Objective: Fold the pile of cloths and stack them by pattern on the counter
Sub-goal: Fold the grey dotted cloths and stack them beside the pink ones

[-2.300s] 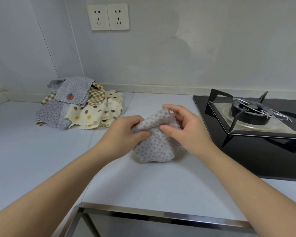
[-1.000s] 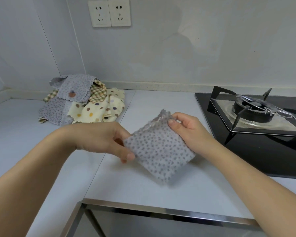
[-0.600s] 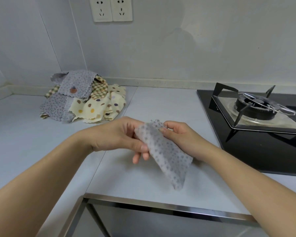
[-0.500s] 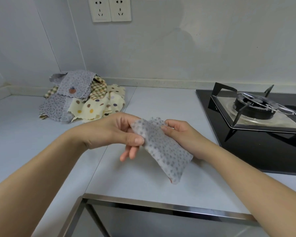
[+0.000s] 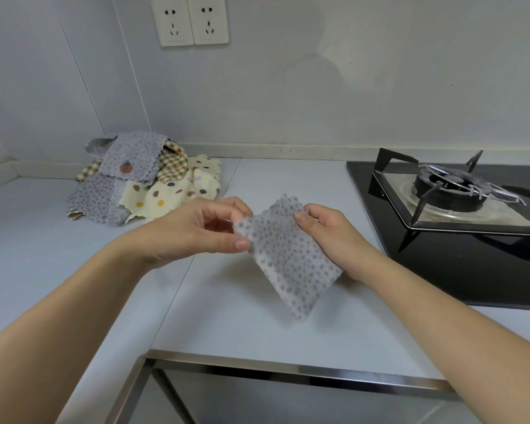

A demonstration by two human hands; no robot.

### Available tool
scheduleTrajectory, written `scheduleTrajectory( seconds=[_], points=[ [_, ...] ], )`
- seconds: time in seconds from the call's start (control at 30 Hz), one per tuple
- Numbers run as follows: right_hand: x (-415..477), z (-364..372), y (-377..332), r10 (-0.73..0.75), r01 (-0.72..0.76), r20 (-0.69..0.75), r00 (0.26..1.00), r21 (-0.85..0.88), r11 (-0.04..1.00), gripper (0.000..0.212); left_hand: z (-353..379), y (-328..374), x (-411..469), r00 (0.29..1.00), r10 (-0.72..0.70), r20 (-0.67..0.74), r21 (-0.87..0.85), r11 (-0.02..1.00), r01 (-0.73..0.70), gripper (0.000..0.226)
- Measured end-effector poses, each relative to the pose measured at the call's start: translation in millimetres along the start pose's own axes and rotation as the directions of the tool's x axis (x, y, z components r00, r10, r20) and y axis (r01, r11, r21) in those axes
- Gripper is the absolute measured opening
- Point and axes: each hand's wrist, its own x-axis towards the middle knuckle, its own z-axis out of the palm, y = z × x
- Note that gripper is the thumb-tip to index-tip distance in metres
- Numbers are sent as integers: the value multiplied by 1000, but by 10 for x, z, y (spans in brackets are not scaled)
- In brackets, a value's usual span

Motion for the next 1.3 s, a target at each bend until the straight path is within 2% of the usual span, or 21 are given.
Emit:
scheduleTrajectory(
  seconds=[0.1, 0.2, 0.27, 0.33, 0.43, 0.5, 0.6, 0.63, 0.7, 0.8, 0.83, 0.9, 0.97, 1.03, 1.13, 1.2, 1.3],
  points=[
    [5, 24, 10, -9, 9, 15, 1000, -28, 1000, 25, 58, 32, 6, 1000, 10, -4, -31, 999, -10, 18],
    [5, 26, 8, -24, 25, 6, 1000, -94, 995, 28, 50, 40, -1, 998, -58, -15, 34, 998, 58, 28],
    [13, -1, 28, -37, 31, -46, 998, -116, 993, 27, 8, -29, 2, 981, -162, -106, 119, 977, 174, 42],
    [22, -22, 45, -77, 61, -122, 990, -132, 989, 26, 1, -114, 12, 955, -203, -216, 186, 952, 244, 50],
    [14, -1, 34, -196, 141, -214, 957, -245, 959, 26, 39, -109, 29, 919, -241, -311, 191, 931, 309, 39],
    [-10, 6, 17, -284, 203, -239, 929, -314, 928, 24, 69, -98, 65, 889, -272, -369, 49, 949, 311, 29],
    [-68, 27, -30, -414, 309, -258, 873, -365, 878, 17, 217, -90, 104, 853, -392, -345, -266, 912, 312, 50],
    [-88, 40, -51, -464, 351, -264, 846, -380, 856, 15, 278, -105, 116, 850, -422, -315, -305, 893, 331, 56],
    [-118, 56, -84, -530, 406, -285, 799, -394, 824, 14, 372, -140, 138, 844, -433, -317, -321, 886, 334, 43],
    [-140, 54, -108, -505, 415, -307, 807, -313, 854, 10, 454, -143, 170, 816, -346, -463, -334, 921, 202, 16],
    [-143, 55, -118, -460, 400, -291, 839, -243, 884, 3, 481, -139, 183, 818, -305, -488, -331, 932, 149, 17],
    [-132, 70, -128, -334, 326, -250, 909, -77, 942, 9, 548, -114, 190, 836, -243, -492, -323, 943, 84, 20],
    [-113, 78, -131, -249, 262, -224, 942, 28, 965, 6, 583, -108, 194, 829, -190, -526, -287, 957, 37, 20],
    [-105, 58, -145, -252, 270, -249, 935, 40, 962, 2, 551, -127, 194, 801, -152, -579, -252, 968, 1, 19],
    [-107, 36, -128, -252, 281, -273, 928, 71, 957, 10, 503, -136, 186, 797, -96, -596, -229, 972, -55, 16],
    [-108, 49, -130, -246, 280, -259, 934, 104, 954, 11, 484, -148, 179, 787, -73, -613, -232, 968, -92, 7],
    [-106, 81, -133, -231, 269, -223, 947, 158, 950, 16, 452, -155, 170, 794, -116, -597, -304, 948, -90, 21]
  ],
)
